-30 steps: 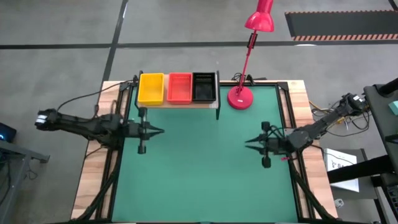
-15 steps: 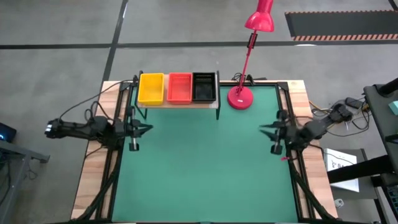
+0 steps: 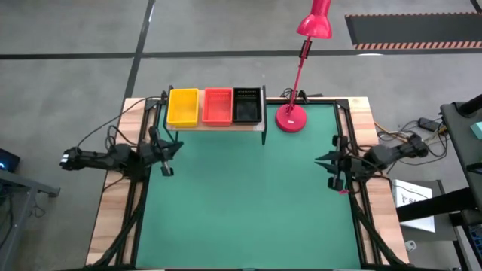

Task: Stack baskets on shelf by color
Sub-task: Return to home position

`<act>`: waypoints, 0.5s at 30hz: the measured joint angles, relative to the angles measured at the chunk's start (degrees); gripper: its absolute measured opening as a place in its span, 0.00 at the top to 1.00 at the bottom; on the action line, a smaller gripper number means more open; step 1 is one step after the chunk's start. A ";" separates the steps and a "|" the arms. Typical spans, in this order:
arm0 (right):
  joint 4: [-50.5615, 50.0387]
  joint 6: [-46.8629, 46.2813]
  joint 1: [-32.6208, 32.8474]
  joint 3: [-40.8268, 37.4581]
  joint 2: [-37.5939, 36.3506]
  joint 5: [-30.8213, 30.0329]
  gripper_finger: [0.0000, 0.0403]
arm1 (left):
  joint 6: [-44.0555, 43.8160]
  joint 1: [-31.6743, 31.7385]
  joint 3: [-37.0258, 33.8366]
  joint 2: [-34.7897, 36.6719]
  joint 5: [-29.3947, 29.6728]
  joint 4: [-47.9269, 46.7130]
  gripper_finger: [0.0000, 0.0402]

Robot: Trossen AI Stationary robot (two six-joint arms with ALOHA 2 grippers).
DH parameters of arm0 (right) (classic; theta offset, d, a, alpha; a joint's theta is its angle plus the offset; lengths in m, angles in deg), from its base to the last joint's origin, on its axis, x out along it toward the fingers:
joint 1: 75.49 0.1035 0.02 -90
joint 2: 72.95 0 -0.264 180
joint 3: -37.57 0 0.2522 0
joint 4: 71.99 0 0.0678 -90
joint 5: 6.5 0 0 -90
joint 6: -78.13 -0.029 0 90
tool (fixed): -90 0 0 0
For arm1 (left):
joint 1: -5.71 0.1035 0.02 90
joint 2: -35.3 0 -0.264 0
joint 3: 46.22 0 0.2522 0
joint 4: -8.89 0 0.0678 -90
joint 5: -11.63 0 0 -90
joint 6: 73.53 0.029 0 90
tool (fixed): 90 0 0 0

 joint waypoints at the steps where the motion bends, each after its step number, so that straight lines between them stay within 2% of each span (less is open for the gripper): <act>1: 3.21 0.38 -0.93 -1.52 0.01 1.32 0.93 | -0.11 0.00 -0.02 -0.40 2.08 0.96 1.00; 3: 6.18 2.18 -2.96 -3.18 0.10 2.85 0.93 | -0.07 0.00 -0.04 -0.92 4.07 0.87 1.00; 10: 8.42 7.35 -9.31 -3.16 0.48 4.17 0.93 | 0.09 0.00 -0.04 -1.17 4.38 1.79 1.00; 12: 8.20 4.41 -10.20 -3.16 0.43 3.19 0.93 | 0.07 0.00 -0.04 -1.18 4.38 1.81 1.00; 15: 6.07 -8.31 -10.42 -3.18 0.99 0.45 0.93 | 0.18 0.00 -0.07 -1.59 4.38 1.75 1.00</act>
